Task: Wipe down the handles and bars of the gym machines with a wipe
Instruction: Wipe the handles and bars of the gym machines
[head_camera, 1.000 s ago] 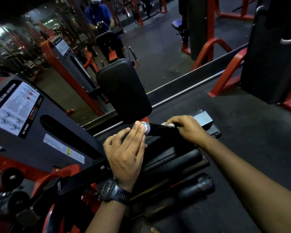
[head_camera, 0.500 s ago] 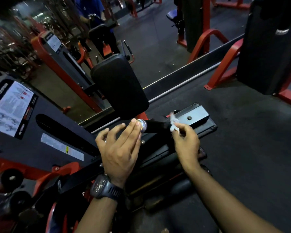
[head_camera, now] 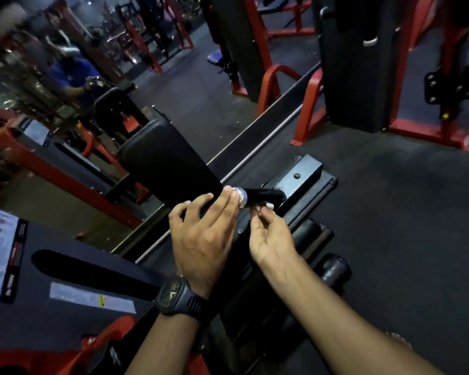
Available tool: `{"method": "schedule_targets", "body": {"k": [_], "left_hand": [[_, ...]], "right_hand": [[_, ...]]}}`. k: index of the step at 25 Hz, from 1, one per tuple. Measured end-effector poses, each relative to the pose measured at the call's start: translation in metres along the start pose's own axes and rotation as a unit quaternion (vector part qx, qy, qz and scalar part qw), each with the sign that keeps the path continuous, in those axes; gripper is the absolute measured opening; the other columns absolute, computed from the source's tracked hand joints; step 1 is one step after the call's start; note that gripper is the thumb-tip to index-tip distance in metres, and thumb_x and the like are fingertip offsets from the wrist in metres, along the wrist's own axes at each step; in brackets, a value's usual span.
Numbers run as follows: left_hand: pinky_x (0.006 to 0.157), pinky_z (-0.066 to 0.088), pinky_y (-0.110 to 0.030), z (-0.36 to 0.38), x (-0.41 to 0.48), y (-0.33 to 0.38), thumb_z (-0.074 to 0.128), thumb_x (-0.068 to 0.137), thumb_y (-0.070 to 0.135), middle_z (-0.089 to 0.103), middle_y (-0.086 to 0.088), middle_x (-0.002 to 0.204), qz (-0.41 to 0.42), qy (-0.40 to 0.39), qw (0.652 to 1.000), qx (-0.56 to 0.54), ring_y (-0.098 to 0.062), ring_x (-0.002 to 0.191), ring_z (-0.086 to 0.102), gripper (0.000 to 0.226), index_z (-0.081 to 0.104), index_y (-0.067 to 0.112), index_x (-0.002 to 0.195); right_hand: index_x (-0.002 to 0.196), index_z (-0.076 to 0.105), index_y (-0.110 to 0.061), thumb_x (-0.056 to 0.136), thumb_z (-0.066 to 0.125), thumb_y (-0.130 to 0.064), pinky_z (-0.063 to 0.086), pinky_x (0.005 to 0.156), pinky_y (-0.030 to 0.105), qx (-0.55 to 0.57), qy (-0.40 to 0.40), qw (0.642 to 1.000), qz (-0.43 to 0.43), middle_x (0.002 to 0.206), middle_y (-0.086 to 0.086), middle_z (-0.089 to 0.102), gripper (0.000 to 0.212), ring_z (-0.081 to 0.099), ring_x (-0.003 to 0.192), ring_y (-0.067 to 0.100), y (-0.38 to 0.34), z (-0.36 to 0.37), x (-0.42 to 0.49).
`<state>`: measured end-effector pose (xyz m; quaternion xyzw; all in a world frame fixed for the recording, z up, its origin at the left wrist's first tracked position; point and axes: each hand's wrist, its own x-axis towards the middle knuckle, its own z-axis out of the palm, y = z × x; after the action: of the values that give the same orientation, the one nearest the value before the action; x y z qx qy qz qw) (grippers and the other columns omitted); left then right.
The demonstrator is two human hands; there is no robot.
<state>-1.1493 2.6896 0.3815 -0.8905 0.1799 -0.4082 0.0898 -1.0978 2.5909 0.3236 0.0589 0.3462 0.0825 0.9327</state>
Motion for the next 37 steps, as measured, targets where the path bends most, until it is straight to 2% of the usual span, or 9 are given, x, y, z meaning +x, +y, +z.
{"method": "schedule_targets", "body": {"k": [5, 10, 14, 16, 20, 22, 25, 28, 37], "left_hand": [[0.08, 0.048, -0.042, 0.003, -0.003, 0.0, 0.064, 0.095, 0.023, 0.068, 0.012, 0.121, -0.005, 0.017, 1.0, -0.017, -0.02, 0.097, 0.066, 0.022, 0.073, 0.019, 0.115], [0.08, 0.043, -0.034, 0.001, -0.001, 0.002, 0.064, 0.095, 0.024, 0.069, 0.011, 0.119, -0.009, 0.03, 0.999, -0.017, -0.02, 0.092, 0.067, 0.021, 0.075, 0.019, 0.112], [0.08, 0.044, -0.036, 0.002, 0.0, -0.001, 0.065, 0.094, 0.024, 0.068, 0.011, 0.121, -0.001, 0.028, 1.0, -0.008, -0.019, 0.092, 0.067, 0.022, 0.074, 0.02, 0.114], [0.08, 0.045, -0.036, 0.001, -0.002, 0.0, 0.066, 0.093, 0.024, 0.068, 0.012, 0.121, -0.003, 0.02, 1.0, -0.013, -0.02, 0.092, 0.067, 0.022, 0.074, 0.02, 0.114], [0.08, 0.047, -0.038, 0.001, 0.0, 0.0, 0.064, 0.094, 0.023, 0.067, 0.013, 0.121, -0.006, 0.022, 1.0, -0.008, -0.019, 0.092, 0.067, 0.022, 0.074, 0.021, 0.114], [0.08, 0.047, -0.038, 0.001, -0.002, 0.001, 0.065, 0.094, 0.024, 0.067, 0.013, 0.121, -0.008, 0.017, 1.0, -0.01, -0.019, 0.092, 0.067, 0.022, 0.074, 0.021, 0.113], [0.081, 0.047, -0.038, 0.001, -0.002, 0.0, 0.064, 0.094, 0.026, 0.066, 0.014, 0.123, -0.007, 0.017, 1.0, -0.008, -0.019, 0.093, 0.067, 0.023, 0.073, 0.022, 0.115], [0.081, 0.045, -0.038, 0.001, -0.002, 0.0, 0.063, 0.095, 0.026, 0.066, 0.013, 0.123, -0.007, 0.011, 1.0, -0.007, -0.019, 0.093, 0.066, 0.023, 0.073, 0.022, 0.115], [0.083, 0.044, -0.04, -0.001, -0.004, 0.001, 0.059, 0.097, 0.029, 0.065, 0.014, 0.125, -0.009, 0.005, 1.0, -0.007, -0.019, 0.099, 0.064, 0.026, 0.071, 0.023, 0.119]], "right_hand": [[0.084, 0.056, 0.002, 0.095, 0.042, 0.015, 0.043, 0.106, 0.031, 0.04, 0.015, 0.998, -0.042, 0.083, 0.01, 0.058, 0.021, 0.058, 0.078, 0.014, 0.003, 0.002, 0.005], [0.076, 0.051, 0.0, 0.094, 0.037, 0.018, 0.044, 0.105, 0.031, 0.007, 0.007, 0.999, -0.042, 0.075, 0.008, 0.052, 0.03, 0.053, 0.072, 0.013, 0.005, 0.005, -0.005], [0.075, 0.051, 0.0, 0.094, 0.033, 0.019, 0.059, 0.068, 0.022, -0.009, -0.041, 0.999, 0.002, 0.073, 0.011, 0.052, 0.032, 0.054, 0.073, 0.017, 0.009, 0.01, -0.016], [0.074, 0.05, -0.001, 0.094, 0.031, 0.018, 0.053, 0.085, 0.018, -0.03, -0.032, 0.999, 0.001, 0.075, 0.009, 0.051, 0.033, 0.053, 0.072, 0.015, 0.008, 0.007, -0.017], [0.078, 0.052, -0.001, 0.093, 0.036, 0.018, 0.06, 0.072, 0.026, -0.026, -0.047, 0.998, 0.021, 0.078, 0.012, 0.055, 0.029, 0.058, 0.078, 0.02, 0.004, 0.008, -0.016], [0.079, 0.052, 0.0, 0.094, 0.036, 0.017, 0.054, 0.09, 0.027, -0.034, -0.038, 0.999, 0.018, 0.081, 0.011, 0.054, 0.028, 0.058, 0.08, 0.018, 0.002, 0.004, -0.016], [0.078, 0.053, -0.001, 0.092, 0.041, 0.016, 0.056, 0.079, 0.026, -0.052, -0.051, 0.995, 0.061, 0.079, 0.011, 0.056, 0.026, 0.058, 0.081, 0.018, 0.004, 0.007, -0.025], [0.078, 0.052, 0.0, 0.093, 0.037, 0.017, 0.053, 0.093, 0.028, -0.051, -0.049, 0.997, 0.041, 0.08, 0.013, 0.054, 0.027, 0.057, 0.079, 0.02, 0.004, 0.007, -0.027], [0.083, 0.055, 0.002, 0.091, 0.044, 0.016, 0.058, 0.07, 0.028, -0.088, -0.064, 0.991, 0.081, 0.082, 0.014, 0.058, 0.02, 0.062, 0.078, 0.021, 0.0, 0.012, -0.039]]}}
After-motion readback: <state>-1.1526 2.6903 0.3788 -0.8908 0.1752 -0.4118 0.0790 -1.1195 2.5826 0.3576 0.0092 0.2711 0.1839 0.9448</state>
